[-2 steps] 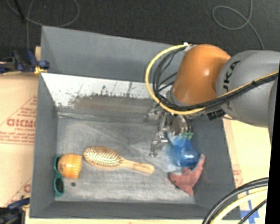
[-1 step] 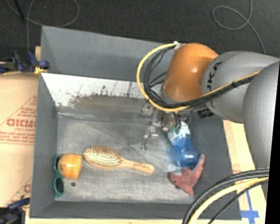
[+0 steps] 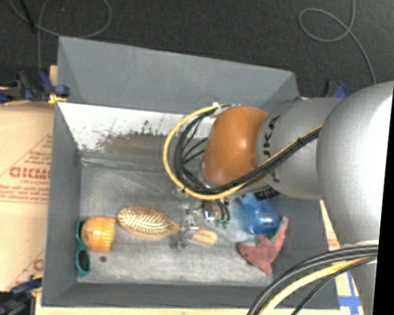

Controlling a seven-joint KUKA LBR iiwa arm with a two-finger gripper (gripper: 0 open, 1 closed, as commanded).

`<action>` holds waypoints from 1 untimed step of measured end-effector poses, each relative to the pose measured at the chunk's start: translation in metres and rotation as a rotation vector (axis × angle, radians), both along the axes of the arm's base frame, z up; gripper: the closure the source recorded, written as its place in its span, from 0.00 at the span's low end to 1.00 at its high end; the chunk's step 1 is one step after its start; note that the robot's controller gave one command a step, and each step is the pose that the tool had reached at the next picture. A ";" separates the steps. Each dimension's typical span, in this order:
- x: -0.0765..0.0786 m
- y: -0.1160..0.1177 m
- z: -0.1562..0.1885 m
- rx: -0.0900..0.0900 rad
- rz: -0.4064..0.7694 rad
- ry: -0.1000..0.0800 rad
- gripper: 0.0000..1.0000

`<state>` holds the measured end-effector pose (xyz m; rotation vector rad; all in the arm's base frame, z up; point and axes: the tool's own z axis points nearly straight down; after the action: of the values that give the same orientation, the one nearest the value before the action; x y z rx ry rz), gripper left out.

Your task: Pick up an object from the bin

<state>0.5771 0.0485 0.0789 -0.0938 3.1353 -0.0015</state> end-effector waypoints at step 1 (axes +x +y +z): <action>0.080 -0.023 -0.004 0.004 -0.028 -0.009 1.00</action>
Offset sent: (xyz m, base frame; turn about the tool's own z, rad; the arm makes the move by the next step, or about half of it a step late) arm 0.0000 0.0000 0.0000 0.0000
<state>0.6568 0.0252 0.0747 -0.0502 3.1273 0.0041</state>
